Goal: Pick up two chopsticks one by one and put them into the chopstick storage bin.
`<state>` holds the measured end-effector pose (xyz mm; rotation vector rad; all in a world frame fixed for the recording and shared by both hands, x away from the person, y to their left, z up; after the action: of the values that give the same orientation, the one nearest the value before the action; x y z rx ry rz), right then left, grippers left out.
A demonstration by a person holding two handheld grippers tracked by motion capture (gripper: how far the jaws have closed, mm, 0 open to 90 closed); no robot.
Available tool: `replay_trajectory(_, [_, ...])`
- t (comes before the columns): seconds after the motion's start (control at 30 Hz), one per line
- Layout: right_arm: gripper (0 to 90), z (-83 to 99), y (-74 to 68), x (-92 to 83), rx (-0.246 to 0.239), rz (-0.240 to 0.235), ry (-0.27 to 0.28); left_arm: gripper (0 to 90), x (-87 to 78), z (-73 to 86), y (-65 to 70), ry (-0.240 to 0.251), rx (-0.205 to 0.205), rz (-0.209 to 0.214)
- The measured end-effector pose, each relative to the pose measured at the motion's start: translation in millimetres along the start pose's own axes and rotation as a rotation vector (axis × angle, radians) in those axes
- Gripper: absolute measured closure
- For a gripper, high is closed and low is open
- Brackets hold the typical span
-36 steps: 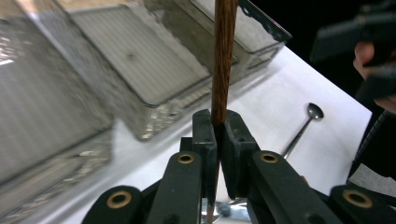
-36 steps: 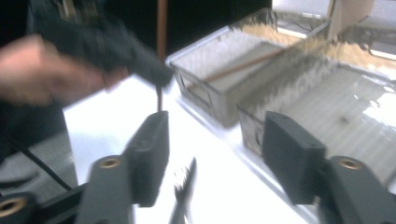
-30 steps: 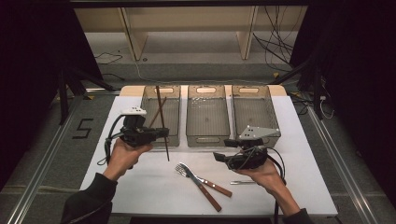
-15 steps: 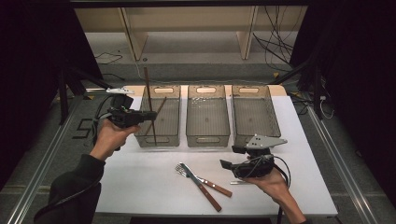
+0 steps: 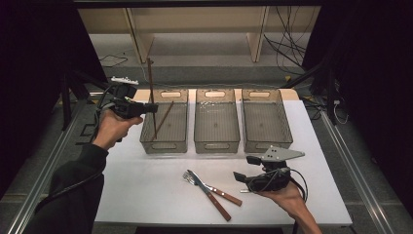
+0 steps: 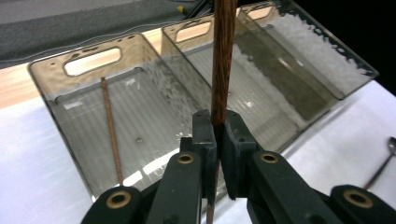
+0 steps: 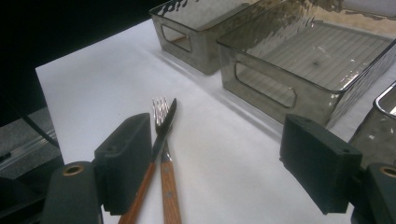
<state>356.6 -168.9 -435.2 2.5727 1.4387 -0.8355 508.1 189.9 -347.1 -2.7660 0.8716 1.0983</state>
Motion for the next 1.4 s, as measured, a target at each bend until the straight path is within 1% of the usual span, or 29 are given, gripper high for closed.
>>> replay_trajectory(0.1, [25.5,2.0,-0.6,-1.0,0.004,-0.001,0.001,84.4,8.0,-1.4,-7.6,-0.021,-0.002,-0.024])
replay_trajectory(0.2, [25.4,4.2,-0.7,-1.0,0.007,-0.002,0.001,84.4,16.6,-1.6,-13.6,-0.037,-0.015,-0.042])
replay_trajectory(0.37, [25.2,6.6,-1.7,-0.4,0.01,-0.004,-0.005,84.3,28.5,2.7,-18.8,-0.076,-0.003,-0.073])
replay_trajectory(0.53, [25.0,7.5,-3.4,-1.5,0.012,-0.01,-0.002,84.3,40.4,10.7,-25.8,-0.111,-0.026,-0.081])
replay_trajectory(0.73, [24.6,8.5,-3.8,-2.5,0.013,-0.01,0.001,84.2,48.8,20.3,-32.9,-0.135,-0.031,-0.098])
replay_trajectory(0.87, [24.3,8.6,-4.6,-2.9,0.014,-0.011,0.003,84.2,55.6,27.7,-37.2,-0.16,-0.033,-0.109])
replay_trajectory(1.03, [24.3,8.8,-4.9,-3.1,0.015,-0.013,0.003,84.2,63.3,32.3,-39.8,-0.189,-0.026,-0.13])
replay_trajectory(1.17, [24.3,9.2,-4.4,-3.1,0.014,-0.012,0.002,83.8,68.0,34.5,-40.9,-0.214,-0.027,-0.13])
replay_trajectory(1.27, [24.3,9.3,-4.5,-3.7,0.017,-0.013,0.001,83.0,69.6,35.3,-40.9,-0.21,-0.037,-0.138])
replay_trajectory(1.3, [24.3,9.3,-4.5,-3.9,0.017,-0.013,0.003,79.4,69.6,35.2,-41.0,-0.206,-0.045,-0.137])
replay_trajectory(1.37, [24.3,9.4,-4.4,-4.3,0.016,-0.013,0.004,67.2,69.4,34.5,-41.5,-0.197,-0.072,-0.136])
replay_trajectory(1.4, [24.3,9.5,-4.3,-4.4,0.017,-0.012,0.004,63.8,69.1,33.7,-41.2,-0.189,-0.083,-0.134])
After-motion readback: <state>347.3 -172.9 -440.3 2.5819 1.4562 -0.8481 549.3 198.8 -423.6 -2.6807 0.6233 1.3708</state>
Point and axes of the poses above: each handheld gripper's, and its own axes: x roughly forward along the jaws, z roughly out of its underside, y roughly to its right, the point moved 5 cm from there along x, roughly forward along the jaws, and after that the axes turned 5 degrees about -z, right-handed, at the moved point
